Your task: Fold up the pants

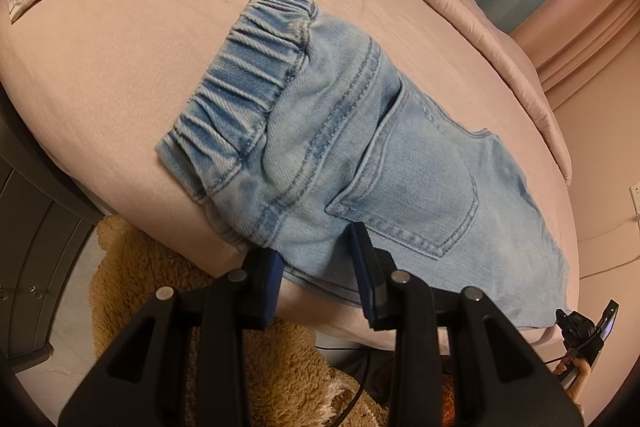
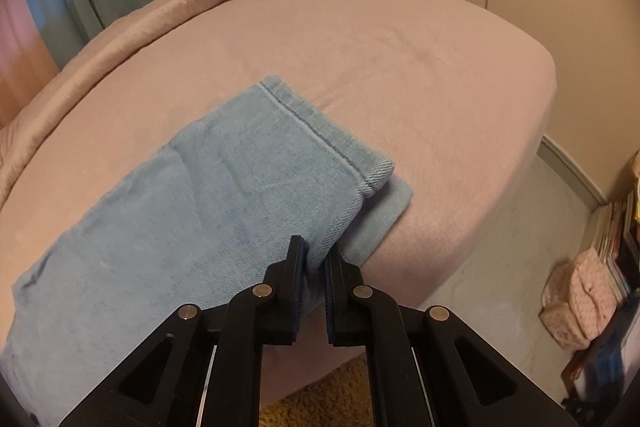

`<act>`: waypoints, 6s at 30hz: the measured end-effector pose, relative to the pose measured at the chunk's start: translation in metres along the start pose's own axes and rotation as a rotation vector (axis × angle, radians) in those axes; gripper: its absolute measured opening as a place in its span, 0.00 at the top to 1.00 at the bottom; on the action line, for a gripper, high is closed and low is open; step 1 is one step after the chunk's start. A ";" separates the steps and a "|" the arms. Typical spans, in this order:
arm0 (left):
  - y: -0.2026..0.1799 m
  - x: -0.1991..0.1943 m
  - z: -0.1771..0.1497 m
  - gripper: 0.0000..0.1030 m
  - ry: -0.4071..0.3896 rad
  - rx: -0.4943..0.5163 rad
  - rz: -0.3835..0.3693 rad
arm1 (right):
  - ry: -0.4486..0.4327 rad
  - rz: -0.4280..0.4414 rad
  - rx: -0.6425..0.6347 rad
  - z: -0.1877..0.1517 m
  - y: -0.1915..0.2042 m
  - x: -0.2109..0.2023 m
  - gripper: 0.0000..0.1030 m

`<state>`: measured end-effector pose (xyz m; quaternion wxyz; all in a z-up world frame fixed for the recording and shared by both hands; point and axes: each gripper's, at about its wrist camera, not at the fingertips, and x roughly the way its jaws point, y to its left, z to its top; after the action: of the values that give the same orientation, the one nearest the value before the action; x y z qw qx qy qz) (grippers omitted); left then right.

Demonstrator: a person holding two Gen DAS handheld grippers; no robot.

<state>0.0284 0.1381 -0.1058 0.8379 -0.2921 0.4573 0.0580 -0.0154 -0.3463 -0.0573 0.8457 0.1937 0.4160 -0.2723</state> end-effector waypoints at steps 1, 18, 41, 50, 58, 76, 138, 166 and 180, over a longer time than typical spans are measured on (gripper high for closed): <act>0.000 0.000 0.000 0.68 0.000 0.000 0.000 | 0.001 0.002 0.001 0.000 0.000 0.000 0.96; 0.001 -0.001 0.000 0.68 -0.004 0.003 -0.006 | 0.035 0.032 0.037 0.006 -0.002 0.000 0.96; -0.005 0.000 0.000 0.66 0.007 0.008 0.017 | -0.021 0.097 0.145 0.018 -0.026 -0.008 0.76; -0.007 -0.001 0.000 0.66 0.007 0.005 0.026 | -0.110 0.091 0.152 0.016 -0.027 -0.027 0.95; 0.000 -0.001 0.000 0.65 0.011 -0.011 -0.006 | -0.031 0.045 0.158 0.012 -0.030 0.002 0.95; 0.013 -0.059 0.017 0.30 -0.041 -0.085 -0.057 | -0.116 -0.005 -0.048 0.025 0.041 -0.039 0.60; 0.037 0.007 0.091 0.61 -0.109 0.073 0.015 | 0.227 0.613 -0.859 -0.080 0.414 -0.016 0.92; -0.012 -0.075 0.065 0.30 -0.169 0.064 -0.101 | -0.009 0.453 -0.820 -0.063 0.372 -0.047 0.51; -0.084 -0.018 0.004 0.50 0.024 0.238 -0.070 | 0.079 0.302 -0.511 -0.046 0.210 -0.035 0.48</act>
<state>0.0518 0.0746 -0.0536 0.8627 -0.2072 0.4604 -0.0297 0.0697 -0.1466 -0.0343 0.8811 0.0447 0.4703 -0.0221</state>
